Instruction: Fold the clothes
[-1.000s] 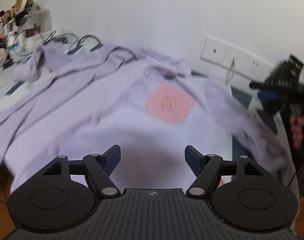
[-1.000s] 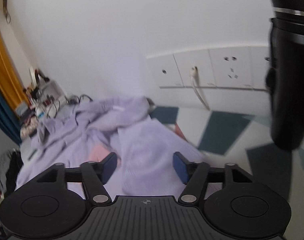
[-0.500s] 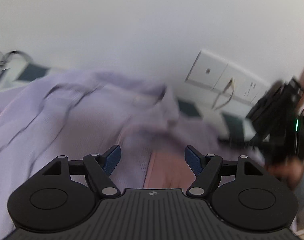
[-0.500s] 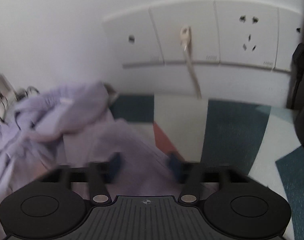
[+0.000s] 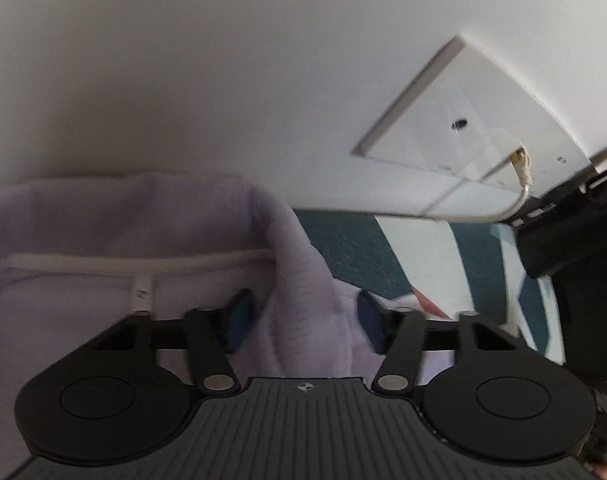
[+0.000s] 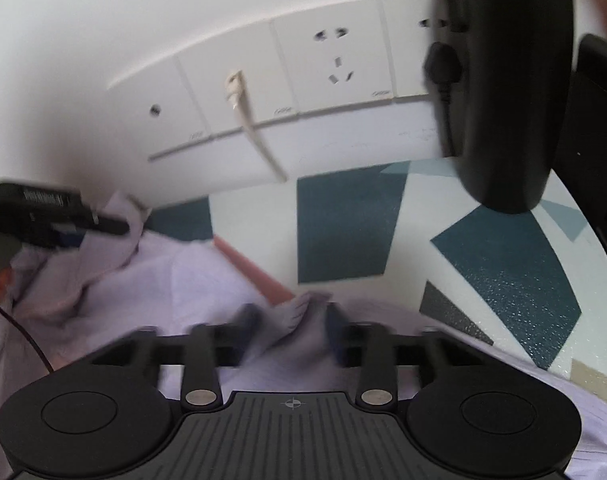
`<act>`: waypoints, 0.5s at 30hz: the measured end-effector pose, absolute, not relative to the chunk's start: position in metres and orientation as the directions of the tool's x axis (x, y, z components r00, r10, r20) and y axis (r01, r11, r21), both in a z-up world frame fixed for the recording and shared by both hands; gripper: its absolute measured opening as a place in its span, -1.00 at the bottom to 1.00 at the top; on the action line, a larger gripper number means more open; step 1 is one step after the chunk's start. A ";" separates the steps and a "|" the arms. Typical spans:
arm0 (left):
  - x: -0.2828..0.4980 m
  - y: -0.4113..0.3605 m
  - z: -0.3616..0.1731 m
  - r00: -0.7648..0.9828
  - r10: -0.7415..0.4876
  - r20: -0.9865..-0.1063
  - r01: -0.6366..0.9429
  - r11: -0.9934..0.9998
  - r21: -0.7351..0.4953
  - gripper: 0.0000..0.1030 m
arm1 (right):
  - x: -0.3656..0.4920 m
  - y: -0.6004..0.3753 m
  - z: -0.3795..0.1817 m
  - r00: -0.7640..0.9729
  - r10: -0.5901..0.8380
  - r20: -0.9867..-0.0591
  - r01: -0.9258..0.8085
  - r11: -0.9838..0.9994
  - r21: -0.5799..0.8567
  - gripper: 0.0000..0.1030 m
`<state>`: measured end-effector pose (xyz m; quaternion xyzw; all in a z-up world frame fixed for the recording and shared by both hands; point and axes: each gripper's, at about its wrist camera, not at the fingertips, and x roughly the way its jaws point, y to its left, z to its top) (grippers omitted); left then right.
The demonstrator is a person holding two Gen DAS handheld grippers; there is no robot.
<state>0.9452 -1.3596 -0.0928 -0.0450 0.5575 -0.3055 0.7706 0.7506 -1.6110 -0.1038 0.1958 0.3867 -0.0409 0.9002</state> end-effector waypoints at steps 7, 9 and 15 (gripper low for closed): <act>0.942 -1.368 -0.086 0.188 -0.542 -0.819 0.566 0.741 -0.361 -0.72 | 0.777 -1.596 -0.119 0.644 0.124 -0.755 0.130 0.954 0.268 -0.67; 0.947 -1.368 -0.076 0.272 -0.562 -0.781 0.602 0.733 -0.317 -0.72 | 0.780 -1.593 -0.115 0.666 0.070 -0.743 0.134 0.968 0.212 -0.82; 0.935 -1.386 -0.098 0.346 -0.533 -0.772 0.650 0.729 -0.212 -0.69 | 0.797 -1.592 -0.121 0.672 -0.026 -0.741 0.205 0.967 0.151 -0.87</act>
